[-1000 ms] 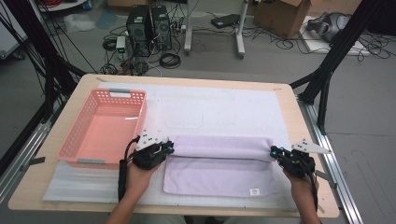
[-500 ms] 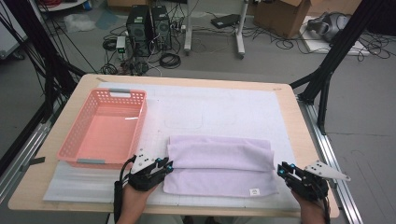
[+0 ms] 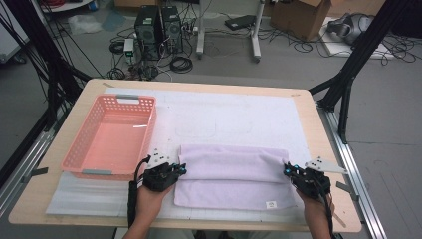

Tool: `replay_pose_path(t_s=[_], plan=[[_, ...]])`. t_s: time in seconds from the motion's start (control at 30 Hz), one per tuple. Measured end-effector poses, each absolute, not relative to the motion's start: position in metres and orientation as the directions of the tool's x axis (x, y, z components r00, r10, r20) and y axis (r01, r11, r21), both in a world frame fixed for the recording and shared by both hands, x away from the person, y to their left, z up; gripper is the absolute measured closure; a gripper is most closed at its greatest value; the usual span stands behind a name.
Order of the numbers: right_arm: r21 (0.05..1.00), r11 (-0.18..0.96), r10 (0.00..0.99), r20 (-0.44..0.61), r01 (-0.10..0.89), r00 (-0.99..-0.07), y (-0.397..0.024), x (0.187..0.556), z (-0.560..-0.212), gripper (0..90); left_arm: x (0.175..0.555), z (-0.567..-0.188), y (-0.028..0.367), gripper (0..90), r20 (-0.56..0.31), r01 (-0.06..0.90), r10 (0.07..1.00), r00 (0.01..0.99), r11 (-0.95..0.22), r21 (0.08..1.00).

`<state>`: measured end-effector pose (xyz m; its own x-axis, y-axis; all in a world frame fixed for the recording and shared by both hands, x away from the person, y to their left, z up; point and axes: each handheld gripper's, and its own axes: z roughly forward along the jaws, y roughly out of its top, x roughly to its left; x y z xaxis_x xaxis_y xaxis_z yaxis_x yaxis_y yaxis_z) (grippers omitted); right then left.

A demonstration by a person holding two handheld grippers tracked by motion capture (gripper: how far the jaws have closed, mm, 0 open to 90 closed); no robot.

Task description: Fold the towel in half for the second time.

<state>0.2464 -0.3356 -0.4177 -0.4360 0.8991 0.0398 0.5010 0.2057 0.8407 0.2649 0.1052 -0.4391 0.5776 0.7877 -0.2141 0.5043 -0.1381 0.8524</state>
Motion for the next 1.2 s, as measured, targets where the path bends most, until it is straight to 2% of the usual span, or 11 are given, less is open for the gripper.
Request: replay_pose_path(t_s=[0.47,0.57,0.63,0.73,0.83,0.9,1.2], plan=[[0.840,0.229,0.868,0.052,0.492,-0.493,-0.359,0.197,-0.414,86.5,0.220,-0.439,0.126,83.6,-0.221,0.478,0.737,0.638,-0.154,0.865],[0.838,0.221,0.859,0.075,0.499,-0.507,-0.361,0.188,-0.413,86.3,0.212,-0.439,0.129,80.4,-0.228,0.483,0.729,0.645,-0.158,0.861],[0.828,0.233,0.855,0.076,0.510,-0.514,-0.361,0.184,-0.414,81.2,0.208,-0.438,0.131,72.7,-0.232,0.485,0.734,0.638,-0.150,0.862],[0.820,0.236,0.892,0.030,0.522,-0.451,-0.362,0.182,-0.413,62.5,0.208,-0.433,0.135,56.1,-0.238,0.471,0.747,0.621,-0.112,0.875],[0.849,0.186,0.923,0.022,0.494,-0.384,-0.370,0.184,-0.405,56.7,0.217,-0.427,0.134,49.8,-0.226,0.445,0.743,0.629,-0.107,0.889],[0.860,0.179,0.928,0.013,0.479,-0.372,-0.370,0.190,-0.401,56.7,0.226,-0.425,0.130,48.4,-0.218,0.442,0.743,0.633,-0.115,0.890],[0.808,0.240,0.898,0.026,0.539,-0.439,-0.353,0.245,-0.423,56.6,0.270,-0.430,0.116,44.0,-0.214,0.480,0.769,0.602,-0.134,0.867]])
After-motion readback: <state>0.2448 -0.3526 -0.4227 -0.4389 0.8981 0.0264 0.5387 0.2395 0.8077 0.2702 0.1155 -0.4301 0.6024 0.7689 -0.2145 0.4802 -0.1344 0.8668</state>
